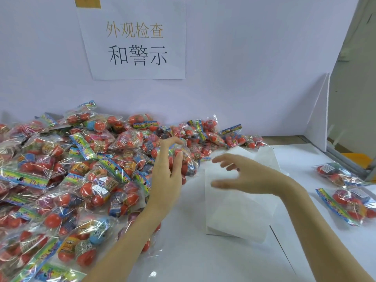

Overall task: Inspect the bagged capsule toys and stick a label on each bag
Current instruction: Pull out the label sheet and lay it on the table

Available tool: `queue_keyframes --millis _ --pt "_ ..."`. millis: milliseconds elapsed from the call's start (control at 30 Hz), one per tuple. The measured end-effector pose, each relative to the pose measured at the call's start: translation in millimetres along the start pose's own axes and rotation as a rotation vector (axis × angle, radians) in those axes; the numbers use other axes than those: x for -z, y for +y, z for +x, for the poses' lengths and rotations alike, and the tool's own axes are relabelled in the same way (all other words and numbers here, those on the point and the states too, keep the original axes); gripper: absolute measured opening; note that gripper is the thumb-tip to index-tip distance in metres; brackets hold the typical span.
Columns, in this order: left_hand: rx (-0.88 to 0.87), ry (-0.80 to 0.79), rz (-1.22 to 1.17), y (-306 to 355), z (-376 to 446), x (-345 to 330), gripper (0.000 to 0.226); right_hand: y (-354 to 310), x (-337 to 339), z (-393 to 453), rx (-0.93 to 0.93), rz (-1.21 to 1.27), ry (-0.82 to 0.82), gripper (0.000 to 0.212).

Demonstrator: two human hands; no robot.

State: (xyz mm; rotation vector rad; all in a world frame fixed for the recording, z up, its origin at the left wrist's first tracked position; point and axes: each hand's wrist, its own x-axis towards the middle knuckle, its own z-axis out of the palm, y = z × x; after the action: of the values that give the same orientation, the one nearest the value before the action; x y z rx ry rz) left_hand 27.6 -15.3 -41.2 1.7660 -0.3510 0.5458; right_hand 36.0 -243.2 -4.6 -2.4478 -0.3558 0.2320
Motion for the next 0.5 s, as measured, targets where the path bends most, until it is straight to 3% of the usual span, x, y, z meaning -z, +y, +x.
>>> queue_keyframes --millis 100,167,300,400,500 --pt "-0.116 -0.077 0.185 -1.5 -2.7 -2.3 0.040 6.9 0.6 -3.4 -0.115 -0.271 -0.391 0.126" --pt "-0.137 -0.159 0.205 3.3 -5.7 -4.8 0.045 7.6 -6.8 0.4 -0.102 -0.359 -0.432 0.133" --pt "-0.195 -0.314 0.185 3.2 -10.5 -8.9 0.033 13.9 -19.3 12.3 -0.027 -0.249 -0.278 0.126" --pt "-0.286 -0.498 0.234 0.9 -12.6 -7.5 0.006 23.6 -23.1 20.6 0.034 -0.161 -0.074 0.111" --pt "-0.354 -0.702 0.405 -7.3 -10.9 -3.4 0.033 29.1 -27.5 27.5 0.096 -0.138 0.065 0.104"
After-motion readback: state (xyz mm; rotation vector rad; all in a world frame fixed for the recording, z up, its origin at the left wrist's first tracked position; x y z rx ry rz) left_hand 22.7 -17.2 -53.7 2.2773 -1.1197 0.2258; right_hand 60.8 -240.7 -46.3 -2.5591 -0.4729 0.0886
